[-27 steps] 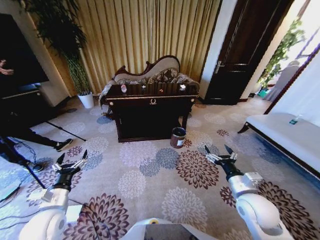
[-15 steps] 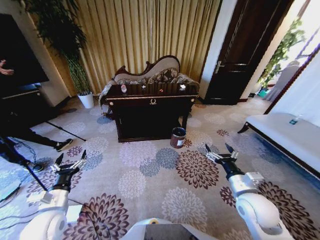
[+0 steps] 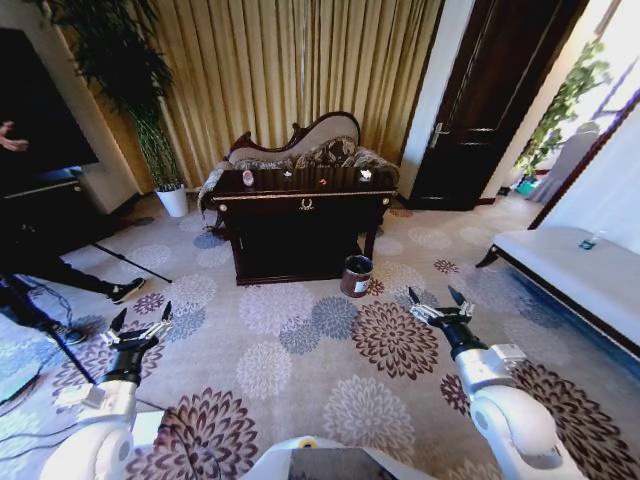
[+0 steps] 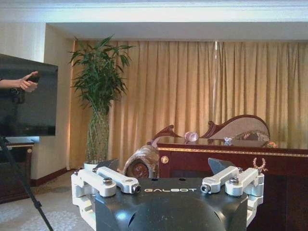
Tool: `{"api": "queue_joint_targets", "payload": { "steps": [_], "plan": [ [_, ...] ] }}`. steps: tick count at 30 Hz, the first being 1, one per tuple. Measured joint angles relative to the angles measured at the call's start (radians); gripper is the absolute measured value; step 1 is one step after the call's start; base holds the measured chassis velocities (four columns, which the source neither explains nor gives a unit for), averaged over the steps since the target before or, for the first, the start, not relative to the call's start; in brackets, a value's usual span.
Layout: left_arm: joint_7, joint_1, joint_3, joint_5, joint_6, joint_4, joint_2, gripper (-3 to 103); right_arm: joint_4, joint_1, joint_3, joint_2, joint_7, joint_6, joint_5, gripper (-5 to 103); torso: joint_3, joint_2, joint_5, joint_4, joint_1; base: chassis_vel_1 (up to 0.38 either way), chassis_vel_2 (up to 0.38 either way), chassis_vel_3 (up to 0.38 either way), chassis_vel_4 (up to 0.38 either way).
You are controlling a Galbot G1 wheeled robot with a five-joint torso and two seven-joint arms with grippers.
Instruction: Move to the front of the table and place the trash on the table into the trash bin.
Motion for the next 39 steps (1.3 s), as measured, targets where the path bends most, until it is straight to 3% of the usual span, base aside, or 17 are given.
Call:
{"api": "queue_joint_targets", "payload": {
  "steps": [39],
  "plan": [
    [0.008, 0.009, -0.004, 0.000, -0.023, 0.010, -0.007, 100, 0.000, -0.011, -0.013, 0.014, -0.005, 0.027, -0.008, 100, 0.000, 0.000, 0.0002, 0.0001, 0.000, -0.240, 0.240, 0.241, -0.234]
  ]
}}
